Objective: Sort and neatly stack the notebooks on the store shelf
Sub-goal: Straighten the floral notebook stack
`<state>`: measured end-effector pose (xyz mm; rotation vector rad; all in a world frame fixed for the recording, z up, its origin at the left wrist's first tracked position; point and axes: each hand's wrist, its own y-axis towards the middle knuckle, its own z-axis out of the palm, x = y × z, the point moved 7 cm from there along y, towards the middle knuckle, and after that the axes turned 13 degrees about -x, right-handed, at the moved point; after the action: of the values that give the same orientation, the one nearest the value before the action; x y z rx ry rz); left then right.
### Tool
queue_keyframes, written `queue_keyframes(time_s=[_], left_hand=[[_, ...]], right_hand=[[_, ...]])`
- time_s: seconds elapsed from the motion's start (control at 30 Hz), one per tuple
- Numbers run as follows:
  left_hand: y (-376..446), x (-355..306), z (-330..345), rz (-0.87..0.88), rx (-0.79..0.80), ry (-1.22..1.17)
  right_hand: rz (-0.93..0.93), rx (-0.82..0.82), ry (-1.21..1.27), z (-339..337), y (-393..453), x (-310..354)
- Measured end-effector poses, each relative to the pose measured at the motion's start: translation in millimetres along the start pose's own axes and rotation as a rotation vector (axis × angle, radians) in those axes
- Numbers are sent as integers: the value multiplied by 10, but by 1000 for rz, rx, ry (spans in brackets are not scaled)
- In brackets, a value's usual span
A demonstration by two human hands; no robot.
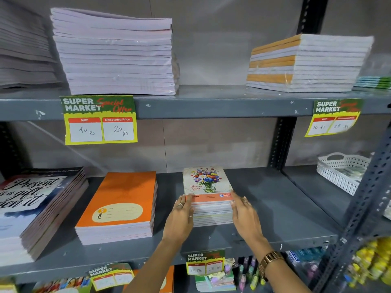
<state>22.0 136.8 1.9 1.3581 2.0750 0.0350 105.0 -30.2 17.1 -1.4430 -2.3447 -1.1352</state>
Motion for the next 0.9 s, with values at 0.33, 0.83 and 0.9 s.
queue_keyframes(time_s=[0.33,0.83,0.9], left_hand=[[0,-53,-78,-7,-52,27],[34,-21,-88,-13,-67,45],[30,-21,-89,-14,-82,37]], right_hand=[[28,-13,7,55,14,-74],[32,-70,63,92,16,-109],[25,-74,63,94,14,-115]])
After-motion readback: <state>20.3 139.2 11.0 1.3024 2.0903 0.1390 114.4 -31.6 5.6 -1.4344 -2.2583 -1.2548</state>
